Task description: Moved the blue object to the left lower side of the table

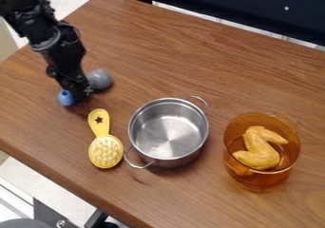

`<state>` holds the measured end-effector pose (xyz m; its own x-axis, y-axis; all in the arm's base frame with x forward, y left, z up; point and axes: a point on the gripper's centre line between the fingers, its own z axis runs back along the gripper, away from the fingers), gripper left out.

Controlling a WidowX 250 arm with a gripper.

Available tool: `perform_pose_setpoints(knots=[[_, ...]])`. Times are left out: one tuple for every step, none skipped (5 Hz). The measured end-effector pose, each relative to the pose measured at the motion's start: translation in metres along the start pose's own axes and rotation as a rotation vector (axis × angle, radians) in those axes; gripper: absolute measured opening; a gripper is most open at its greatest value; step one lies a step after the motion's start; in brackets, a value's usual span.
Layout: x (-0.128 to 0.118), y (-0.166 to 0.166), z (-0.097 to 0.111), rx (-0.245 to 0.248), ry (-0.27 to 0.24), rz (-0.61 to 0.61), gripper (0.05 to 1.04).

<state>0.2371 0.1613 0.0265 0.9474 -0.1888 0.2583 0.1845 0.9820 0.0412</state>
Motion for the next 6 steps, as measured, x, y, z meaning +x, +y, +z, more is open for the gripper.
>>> perform_pose_setpoints(knots=[[-0.013, -0.004, 0.001, 0.02, -0.004, 0.023, 0.306], [-0.019, -0.01, 0.003, 0.03, -0.01, 0.036, 0.306], [-0.022, -0.014, 0.004, 0.026, 0.032, 0.055, 0.306], [-0.018, -0.017, 0.003, 0.048, 0.038, 0.084, 0.367], [-0.014, -0.019, 0.003, 0.063, 0.05, 0.09, 0.656], [-0.008, -0.018, 0.005, 0.062, 0.043, 0.105, 0.937]])
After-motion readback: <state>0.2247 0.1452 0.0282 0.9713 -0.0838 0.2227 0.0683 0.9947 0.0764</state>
